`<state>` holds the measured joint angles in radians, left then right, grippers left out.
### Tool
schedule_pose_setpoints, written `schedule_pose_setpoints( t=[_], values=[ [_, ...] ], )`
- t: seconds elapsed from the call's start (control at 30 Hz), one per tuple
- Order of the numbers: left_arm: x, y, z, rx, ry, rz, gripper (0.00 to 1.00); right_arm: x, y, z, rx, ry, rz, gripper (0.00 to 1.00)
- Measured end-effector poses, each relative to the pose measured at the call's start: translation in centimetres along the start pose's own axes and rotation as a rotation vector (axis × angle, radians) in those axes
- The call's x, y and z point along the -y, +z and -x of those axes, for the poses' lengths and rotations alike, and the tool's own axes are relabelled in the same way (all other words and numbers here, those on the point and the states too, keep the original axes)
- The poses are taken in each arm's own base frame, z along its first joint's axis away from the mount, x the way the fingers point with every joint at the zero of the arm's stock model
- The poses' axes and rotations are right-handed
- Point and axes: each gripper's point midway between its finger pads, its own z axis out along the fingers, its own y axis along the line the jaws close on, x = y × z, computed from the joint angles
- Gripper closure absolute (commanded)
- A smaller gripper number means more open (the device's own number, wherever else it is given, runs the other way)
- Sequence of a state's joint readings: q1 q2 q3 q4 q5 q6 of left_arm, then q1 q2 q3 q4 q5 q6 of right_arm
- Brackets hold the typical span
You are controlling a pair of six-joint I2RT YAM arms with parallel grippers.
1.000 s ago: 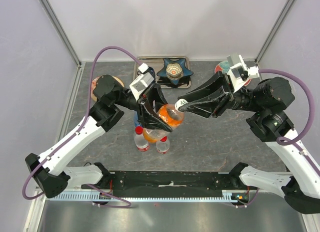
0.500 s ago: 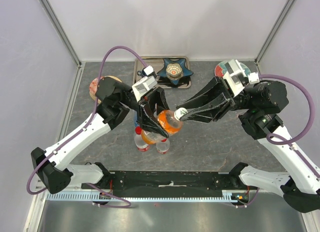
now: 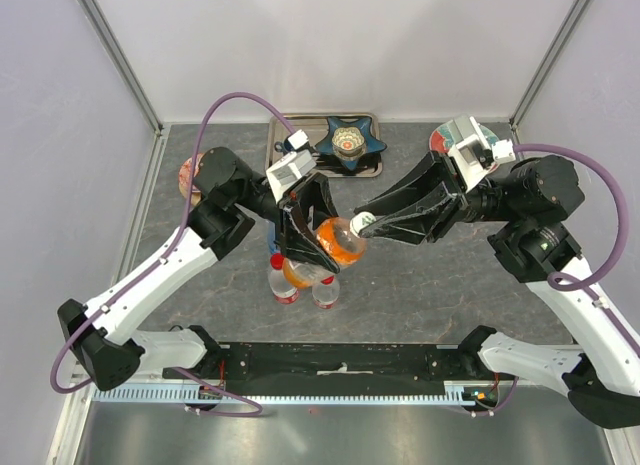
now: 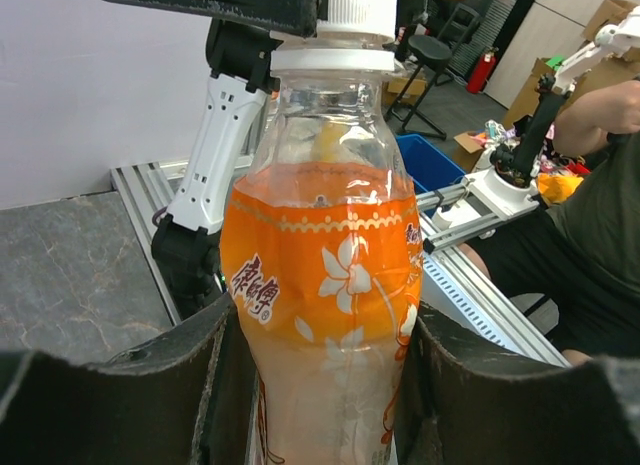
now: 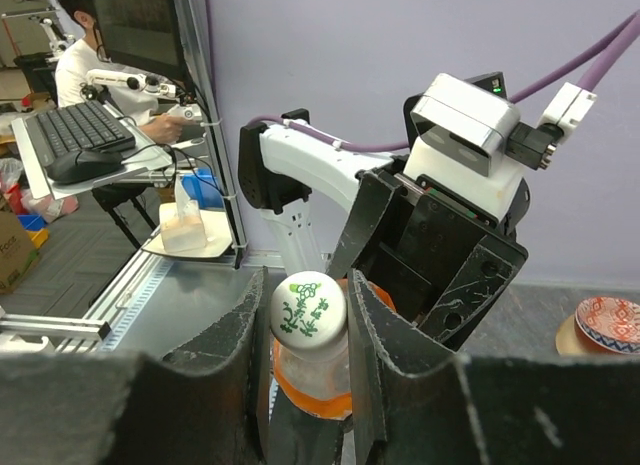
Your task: Unscrew the bottle caps
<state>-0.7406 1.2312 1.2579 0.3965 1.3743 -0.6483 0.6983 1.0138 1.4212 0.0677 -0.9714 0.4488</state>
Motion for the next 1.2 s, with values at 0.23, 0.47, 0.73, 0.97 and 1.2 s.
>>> schedule_pose_setpoints(
  t=[0.23,0.47,0.73,0.97,1.2],
  values=[
    [-0.5,-0.1,0.4,0.014,0.017,0.054,0.47,0.5,-0.1,0.4,-0.004,0.028,-0.057,0.58],
    [-1.7,-0.3,0.3,0.022,0.037,0.113,0.47,0.7,-0.2,0.6,-0.013,0.06,-0.093,0.41],
    [-3.0,-0.5,0.1,0.031,0.028,0.182,0.47,1.3,-0.4,0.6,-0.014,0.078,-0.141,0.25],
    [-4.8,-1.0,0.4,0.056,0.019,0.281,0.47,3.3,-0.8,2.2,0.022,0.084,-0.298,0.21],
    [-6.3,-1.6,0.5,0.076,0.01,0.366,0.47,6.2,-2.0,4.8,0.098,0.079,-0.517,0.21]
  ],
)
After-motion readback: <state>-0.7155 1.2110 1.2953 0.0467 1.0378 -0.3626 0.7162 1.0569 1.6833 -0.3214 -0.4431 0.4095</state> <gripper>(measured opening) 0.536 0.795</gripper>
